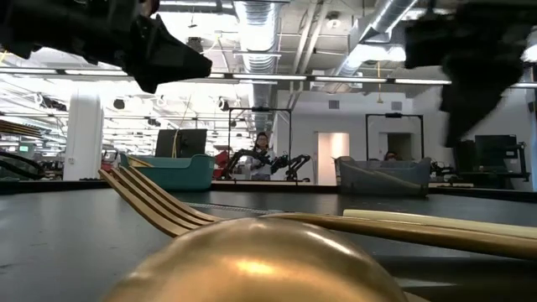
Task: Sort silverware by color (type)
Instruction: Put the white knife into the black bin
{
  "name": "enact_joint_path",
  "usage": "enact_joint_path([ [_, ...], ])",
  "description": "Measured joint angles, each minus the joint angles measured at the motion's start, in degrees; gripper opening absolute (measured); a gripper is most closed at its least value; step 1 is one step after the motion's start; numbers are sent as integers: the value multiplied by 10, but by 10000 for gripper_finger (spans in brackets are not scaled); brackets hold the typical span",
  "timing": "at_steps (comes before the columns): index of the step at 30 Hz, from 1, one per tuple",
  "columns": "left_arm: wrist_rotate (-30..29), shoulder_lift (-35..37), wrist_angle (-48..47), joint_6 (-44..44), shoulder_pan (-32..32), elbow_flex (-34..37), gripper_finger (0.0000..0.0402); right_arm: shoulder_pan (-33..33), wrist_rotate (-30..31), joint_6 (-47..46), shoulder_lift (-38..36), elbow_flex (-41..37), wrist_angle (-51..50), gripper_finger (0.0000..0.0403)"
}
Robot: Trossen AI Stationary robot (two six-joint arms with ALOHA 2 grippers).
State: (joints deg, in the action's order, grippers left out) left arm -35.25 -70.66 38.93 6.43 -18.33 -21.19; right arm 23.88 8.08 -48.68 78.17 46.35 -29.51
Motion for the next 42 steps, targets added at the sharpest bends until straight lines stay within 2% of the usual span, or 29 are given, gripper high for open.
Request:
enact_joint_path([
  [4, 0, -13, 20, -21, 16, 0, 100, 61, 9, -151, -1, 0, -47, 83],
  [7, 0, -20, 41, -39, 27, 0, 100, 110, 9, -304, -1, 0, -96, 83],
  [10, 0, -26, 54, -52, 37, 0, 100, 158, -18, -448, -2, 0, -112, 83],
  [20, 4, -26, 54, -65, 62, 0, 100, 285, -21, -711, -1, 0, -112, 83],
  [25, 4, -26, 54, -75, 64, 0, 100, 305, -38, -758, 42, 0, -89, 83],
  [31, 5, -26, 51, -76, 64, 0, 100, 305, -66, -760, 114, 7, 2, 83],
  [37, 4, -26, 51, -88, 64, 0, 100, 305, -83, -747, 159, 49, -33, 83],
  [42, 4, -26, 51, -76, 64, 0, 100, 303, -113, -738, 191, 54, -40, 83],
])
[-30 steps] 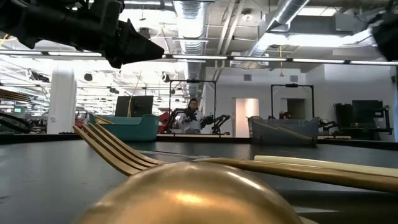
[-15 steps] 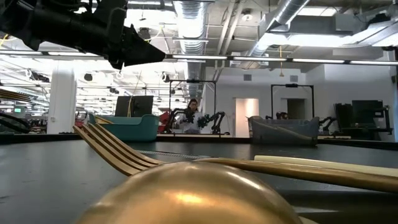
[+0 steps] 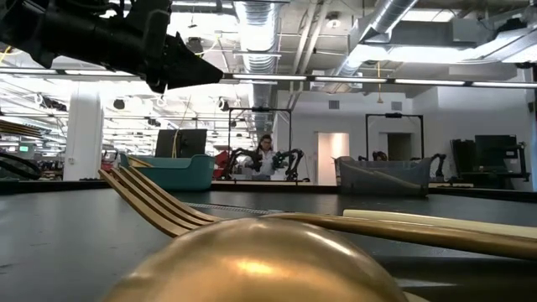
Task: Sort silverware by color (type)
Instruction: Put the white knife into the black bin
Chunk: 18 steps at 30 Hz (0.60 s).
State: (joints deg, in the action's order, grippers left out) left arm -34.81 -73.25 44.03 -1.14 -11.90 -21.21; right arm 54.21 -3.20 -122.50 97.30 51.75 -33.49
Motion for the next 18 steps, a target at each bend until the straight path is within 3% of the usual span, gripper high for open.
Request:
enact_joint_path([
  [5, 0, 0, -4, 5, 0, 0, 100, -4, -14, 18, 9, 1, 2, 91],
  [14, 0, 0, -14, 17, 0, 0, 100, -23, 16, 35, 12, -1, -26, 170],
  [18, 0, 0, -23, 18, 0, 0, 100, -41, -11, 31, 12, -1, -69, 173],
])
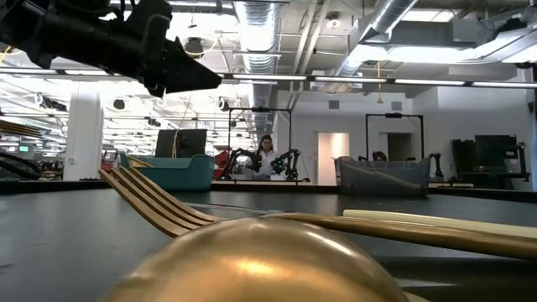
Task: Sort silverware by color (type)
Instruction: Put the white knife into the black bin
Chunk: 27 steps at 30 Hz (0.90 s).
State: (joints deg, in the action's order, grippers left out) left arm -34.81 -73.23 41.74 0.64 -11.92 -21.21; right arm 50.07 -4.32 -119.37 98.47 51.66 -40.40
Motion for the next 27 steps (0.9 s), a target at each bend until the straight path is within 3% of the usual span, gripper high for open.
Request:
enact_joint_path([
  [8, 0, 0, -9, 0, 0, 0, 100, -27, -30, 91, 0, 0, -20, 76],
  [14, 0, 0, -11, 25, 0, 0, 100, -58, -15, 177, -22, -4, -71, 75],
  [27, -4, 0, -17, 43, 0, 0, 100, -118, 202, 295, -172, -6, -146, 86],
])
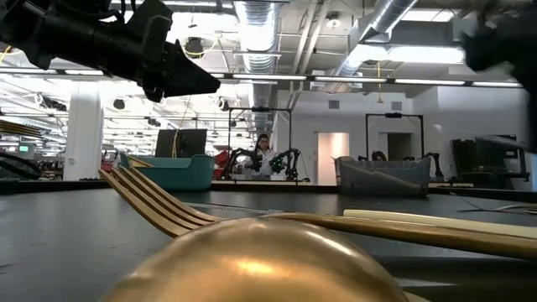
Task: Sort silverware by color (type)
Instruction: Put the white knife into the black bin
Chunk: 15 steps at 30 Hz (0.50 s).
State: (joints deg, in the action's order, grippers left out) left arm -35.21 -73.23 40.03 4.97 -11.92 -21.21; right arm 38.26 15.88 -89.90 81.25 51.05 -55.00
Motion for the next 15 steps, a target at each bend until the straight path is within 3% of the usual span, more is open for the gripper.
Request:
enact_joint_path([
  [8, 5, 0, 5, 22, 1, 0, 100, -83, 221, 165, -85, 1, 1, 86],
  [12, 17, 0, 4, 31, 1, 0, 100, -154, 310, 331, -102, 1, 7, 86],
  [15, 28, 0, 4, 33, 1, 0, 100, -220, 349, 511, -107, 2, 33, 86],
])
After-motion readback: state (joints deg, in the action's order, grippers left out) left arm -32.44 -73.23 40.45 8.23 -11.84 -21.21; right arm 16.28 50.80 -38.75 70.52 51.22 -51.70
